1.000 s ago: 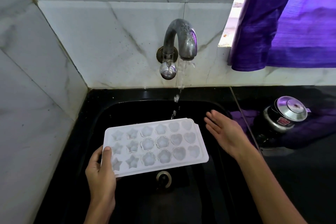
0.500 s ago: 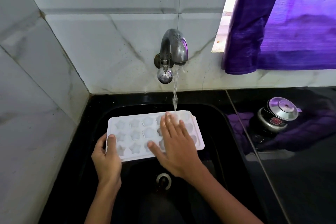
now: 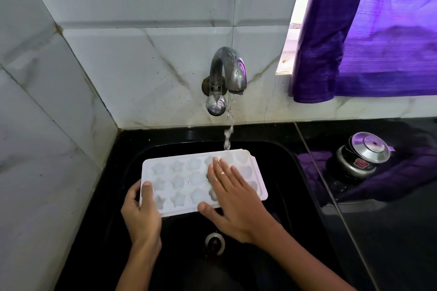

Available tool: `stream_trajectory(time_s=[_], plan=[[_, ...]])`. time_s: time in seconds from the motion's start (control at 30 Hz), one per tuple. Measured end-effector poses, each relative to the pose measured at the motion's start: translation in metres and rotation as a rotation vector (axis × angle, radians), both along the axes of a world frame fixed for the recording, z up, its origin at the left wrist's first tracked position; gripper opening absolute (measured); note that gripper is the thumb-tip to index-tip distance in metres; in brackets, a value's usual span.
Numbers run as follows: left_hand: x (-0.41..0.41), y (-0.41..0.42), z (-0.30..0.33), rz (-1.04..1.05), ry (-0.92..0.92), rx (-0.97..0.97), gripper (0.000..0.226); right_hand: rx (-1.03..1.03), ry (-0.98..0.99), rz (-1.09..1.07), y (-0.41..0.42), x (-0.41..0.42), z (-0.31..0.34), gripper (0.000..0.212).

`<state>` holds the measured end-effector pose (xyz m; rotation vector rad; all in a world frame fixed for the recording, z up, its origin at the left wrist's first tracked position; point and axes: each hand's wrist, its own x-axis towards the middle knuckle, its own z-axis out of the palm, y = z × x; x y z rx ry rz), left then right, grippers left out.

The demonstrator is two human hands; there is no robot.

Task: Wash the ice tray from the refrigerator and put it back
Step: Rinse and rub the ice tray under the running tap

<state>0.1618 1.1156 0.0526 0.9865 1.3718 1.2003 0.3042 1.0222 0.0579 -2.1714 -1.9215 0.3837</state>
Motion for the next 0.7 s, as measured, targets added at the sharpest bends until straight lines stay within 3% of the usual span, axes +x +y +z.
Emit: stream_trajectory(time_s=[0.17, 0.3, 0.53, 0.7], plan=[[-0.007, 0.002, -0.003, 0.002, 0.002, 0.007, 0.022, -0.013, -0.013, -0.147, -0.018, 0.011, -0.003, 0.079], [0.005, -0.008, -0.007, -0.062, -0.003, -0.013, 0.016, -0.013, 0.003, -0.261, -0.002, 0.011, 0.0, 0.091], [0.005, -0.003, -0.005, 0.001, -0.023, -0.026, 0.021, -0.01, -0.046, 0.007, -0.018, 0.009, 0.0, 0.069], [0.012, -0.01, -0.005, -0.038, -0.047, -0.027, 0.015, -0.043, -0.027, -0.252, -0.014, 0.027, -0.002, 0.082]])
